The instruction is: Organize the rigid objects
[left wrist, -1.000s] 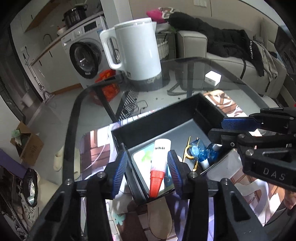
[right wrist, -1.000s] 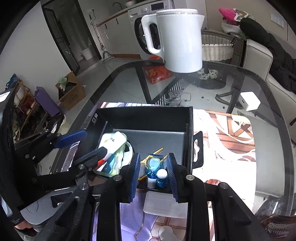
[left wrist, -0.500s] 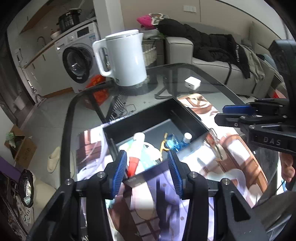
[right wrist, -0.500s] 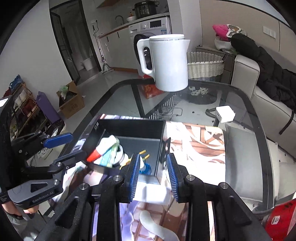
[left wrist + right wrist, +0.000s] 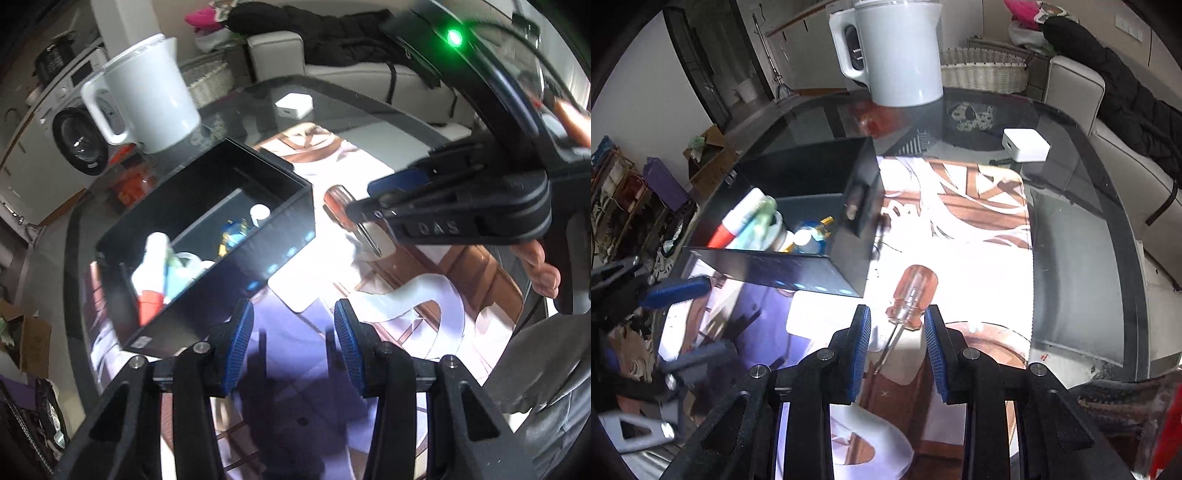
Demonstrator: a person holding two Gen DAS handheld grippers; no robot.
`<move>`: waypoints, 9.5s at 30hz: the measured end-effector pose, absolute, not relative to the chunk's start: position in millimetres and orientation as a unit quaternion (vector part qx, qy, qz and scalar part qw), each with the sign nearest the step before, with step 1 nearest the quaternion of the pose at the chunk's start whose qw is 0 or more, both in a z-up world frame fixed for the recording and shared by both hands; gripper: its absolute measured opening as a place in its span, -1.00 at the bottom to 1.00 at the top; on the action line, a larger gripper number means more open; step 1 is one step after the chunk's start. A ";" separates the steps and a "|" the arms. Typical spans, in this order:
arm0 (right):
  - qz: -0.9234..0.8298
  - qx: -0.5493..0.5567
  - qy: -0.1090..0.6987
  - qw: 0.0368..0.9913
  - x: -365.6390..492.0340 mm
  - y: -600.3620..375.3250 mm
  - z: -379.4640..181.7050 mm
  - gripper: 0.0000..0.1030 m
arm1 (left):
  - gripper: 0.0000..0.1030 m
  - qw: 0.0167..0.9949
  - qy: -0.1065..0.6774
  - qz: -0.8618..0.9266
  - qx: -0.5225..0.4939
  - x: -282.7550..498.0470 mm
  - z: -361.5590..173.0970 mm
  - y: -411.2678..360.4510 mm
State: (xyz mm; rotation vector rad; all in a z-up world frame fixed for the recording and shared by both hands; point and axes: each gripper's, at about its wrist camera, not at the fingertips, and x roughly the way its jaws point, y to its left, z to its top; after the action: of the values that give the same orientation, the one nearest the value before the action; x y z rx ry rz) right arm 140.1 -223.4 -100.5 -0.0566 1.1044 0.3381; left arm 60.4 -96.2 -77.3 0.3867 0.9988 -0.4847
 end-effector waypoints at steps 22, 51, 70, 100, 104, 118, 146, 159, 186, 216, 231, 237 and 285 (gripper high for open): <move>0.132 -0.020 0.564 0.815 156.0 -234.5 -132.9 -0.47 | -0.12 0.817 0.485 -0.229 0.211 87.6 -109.1 -127.5; 0.241 -0.080 0.572 0.780 102.4 -152.6 -128.8 -0.47 | -0.14 0.789 0.531 -0.243 0.190 40.4 -114.0 -68.9; 0.210 -0.078 0.557 0.800 125.5 -150.8 -127.5 -0.47 | -0.10 0.813 0.523 -0.182 0.181 56.1 -111.9 -26.3; 0.243 -0.092 0.552 0.793 107.6 -163.9 -118.5 -0.62 | 0.01 0.805 0.562 -0.163 0.093 75.0 -109.6 -32.4; 0.242 -0.099 0.548 0.794 102.3 -169.1 -116.3 -0.62 | 0.05 0.805 0.559 -0.166 0.108 73.9 -110.9 -53.4; 0.233 -0.093 0.547 0.799 99.3 -180.9 -116.6 -0.50 | 0.43 0.808 0.558 -0.136 0.132 73.3 -119.4 -59.6; 0.231 -0.118 0.557 0.789 99.4 -153.1 -129.8 -0.37 | -0.26 0.796 0.572 -0.162 0.113 63.5 -123.7 -32.4; 0.220 -0.120 0.546 0.799 98.4 -154.3 -123.7 -0.58 | -0.28 0.828 0.525 -0.162 0.113 52.5 -95.2 -23.1; 0.287 -0.119 0.520 0.795 85.1 -129.6 -107.1 -0.13 | -0.28 0.810 0.551 -0.152 0.128 51.7 -112.6 -8.6; 0.231 -0.094 0.432 0.867 76.9 -147.3 -56.3 -0.48 | -0.28 0.887 0.403 -0.178 0.138 21.9 -33.0 -14.1; 0.210 -0.063 0.193 0.956 27.6 -162.7 20.8 -0.48 | -0.27 0.972 0.178 -0.131 0.083 1.8 41.9 22.7; 0.213 -0.049 0.181 0.959 23.9 -168.1 32.3 -0.48 | -0.27 0.974 0.177 -0.119 0.072 5.0 39.9 25.7; 0.178 -0.006 0.248 0.952 118.4 -169.1 21.8 -0.48 | -0.27 0.957 0.279 -0.080 0.017 98.6 -0.2 12.3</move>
State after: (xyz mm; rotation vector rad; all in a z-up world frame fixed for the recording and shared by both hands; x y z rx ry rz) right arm 118.4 -169.1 21.8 -0.0126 0.5045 0.3617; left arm 98.6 12.3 -0.2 0.0354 0.5666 -0.1617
